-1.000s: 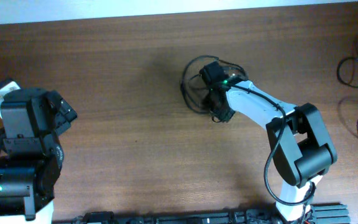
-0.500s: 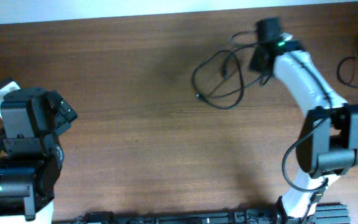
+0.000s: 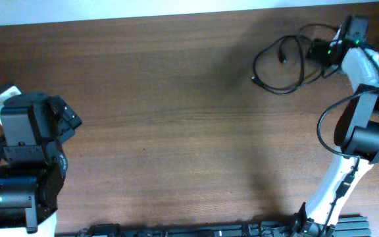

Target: Untangle cables

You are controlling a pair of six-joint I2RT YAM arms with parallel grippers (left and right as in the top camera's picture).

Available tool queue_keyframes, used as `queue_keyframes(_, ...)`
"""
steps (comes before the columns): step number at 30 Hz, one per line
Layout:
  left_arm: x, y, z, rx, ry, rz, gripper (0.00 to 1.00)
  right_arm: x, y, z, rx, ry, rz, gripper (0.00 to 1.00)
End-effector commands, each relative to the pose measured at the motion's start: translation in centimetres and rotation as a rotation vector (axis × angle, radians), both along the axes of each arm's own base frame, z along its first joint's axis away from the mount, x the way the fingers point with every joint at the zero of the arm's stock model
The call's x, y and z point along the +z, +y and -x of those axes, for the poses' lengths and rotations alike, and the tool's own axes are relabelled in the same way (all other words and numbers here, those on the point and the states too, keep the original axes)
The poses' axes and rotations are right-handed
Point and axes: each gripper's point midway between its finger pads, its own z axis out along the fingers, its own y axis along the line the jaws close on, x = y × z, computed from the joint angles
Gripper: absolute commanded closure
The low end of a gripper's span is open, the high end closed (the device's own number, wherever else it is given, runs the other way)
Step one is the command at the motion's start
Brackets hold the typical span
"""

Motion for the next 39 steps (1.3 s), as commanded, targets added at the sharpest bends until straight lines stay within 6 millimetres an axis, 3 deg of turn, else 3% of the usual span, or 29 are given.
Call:
queue_keyframes(1,0.2,0.4,0.2,0.020,-0.004,-0.011,0.01,14.4,-0.4,-1.9,0.006,-0.181,0.057,0.01)
queue_keyframes(2,0.2,0.4,0.2,0.020,-0.004,-0.011,0.01,20.7,0.1,-0.9,0.010,-0.253,0.081,0.01)
queue_keyframes(3,0.2,0.4,0.2,0.020,-0.004,-0.011,0.01,24.9,0.8,0.5,0.014,-0.301,0.097,0.01)
queue_keyframes(4,0.2,0.4,0.2,0.020,-0.004,-0.011,0.01,27.9,1.7,2.1,0.039,-0.332,0.112,0.01)
queue_keyframes(5,0.2,0.4,0.2,0.020,-0.004,-0.011,0.01,32.1,3.7,5.2,0.075,-0.375,0.139,0.01)
queue_keyframes(7,0.2,0.4,0.2,0.020,-0.004,-0.011,0.02,35.3,7.8,10.5,0.151,-0.359,0.142,0.01)
queue_keyframes(8,0.2,0.4,0.2,0.020,-0.004,-0.011,0.01,35.6,9.9,12.6,0.187,-0.332,0.126,0.01)
queue_keyframes(11,0.2,0.4,0.2,0.020,-0.004,-0.011,0.01,35.6,14.9,17.1,0.307,-0.261,0.093,0.01)
queue_keyframes(14,0.2,0.4,0.2,0.020,-0.004,-0.011,0.01,33.9,17.6,20.9,0.371,-0.204,0.063,0.01)
queue_keyframes(16,0.2,0.4,0.2,0.020,-0.004,-0.011,0.01,30.0,17.7,24.7,0.371,-0.177,0.056,0.01)
queue_keyframes(18,0.2,0.4,0.2,0.020,-0.004,-0.011,0.01,27.0,17.7,26.6,0.350,-0.251,0.060,0.01)
queue_keyframes(19,0.2,0.4,0.2,0.020,-0.004,-0.011,0.01,23.8,17.7,28.2,0.347,-0.371,0.083,0.01)
queue_keyframes(22,0.2,0.4,0.2,0.020,-0.004,-0.011,0.01,19.5,17.7,29.4,0.340,-0.510,0.112,0.01)
queue_keyframes(26,0.2,0.4,0.1,0.020,-0.004,-0.011,0.01,15.3,17.7,30.0,0.344,-0.429,0.096,0.01)
queue_keyframes(33,0.2,0.4,0.2,0.020,-0.004,-0.011,0.01,13.9,17.9,29.9,0.352,-0.364,0.076,0.01)
queue_keyframes(36,0.2,0.4,0.2,0.020,-0.004,-0.011,0.01,15.6,17.9,30.6,0.352,-0.450,0.091,0.01)
queue_keyframes(39,0.2,0.4,0.2,0.020,-0.004,-0.011,0.01,18.8,16.4,32.9,0.274,-0.626,0.186,0.01)
